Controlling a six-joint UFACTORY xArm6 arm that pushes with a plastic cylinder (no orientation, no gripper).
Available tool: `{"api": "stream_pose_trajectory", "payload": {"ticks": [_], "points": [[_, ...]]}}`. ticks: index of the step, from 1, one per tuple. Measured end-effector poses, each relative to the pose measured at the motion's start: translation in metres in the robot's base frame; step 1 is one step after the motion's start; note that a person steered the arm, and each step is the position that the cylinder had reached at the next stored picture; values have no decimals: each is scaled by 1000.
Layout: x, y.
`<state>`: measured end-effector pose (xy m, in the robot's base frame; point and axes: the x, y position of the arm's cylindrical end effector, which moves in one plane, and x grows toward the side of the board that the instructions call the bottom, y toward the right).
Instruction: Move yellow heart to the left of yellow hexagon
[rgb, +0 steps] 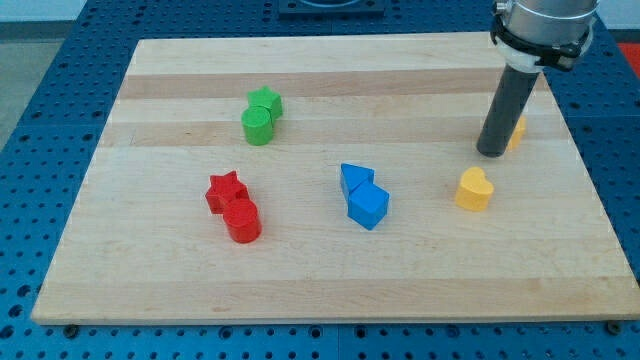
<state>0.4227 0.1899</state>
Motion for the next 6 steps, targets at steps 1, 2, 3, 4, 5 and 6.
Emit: {"api": "stream_pose_trajectory", "payload": {"ticks": [1,2,3,4,5,6], "points": [[0,0],[34,16],[65,28],[97,27],[121,-11],[127,-23]]}}
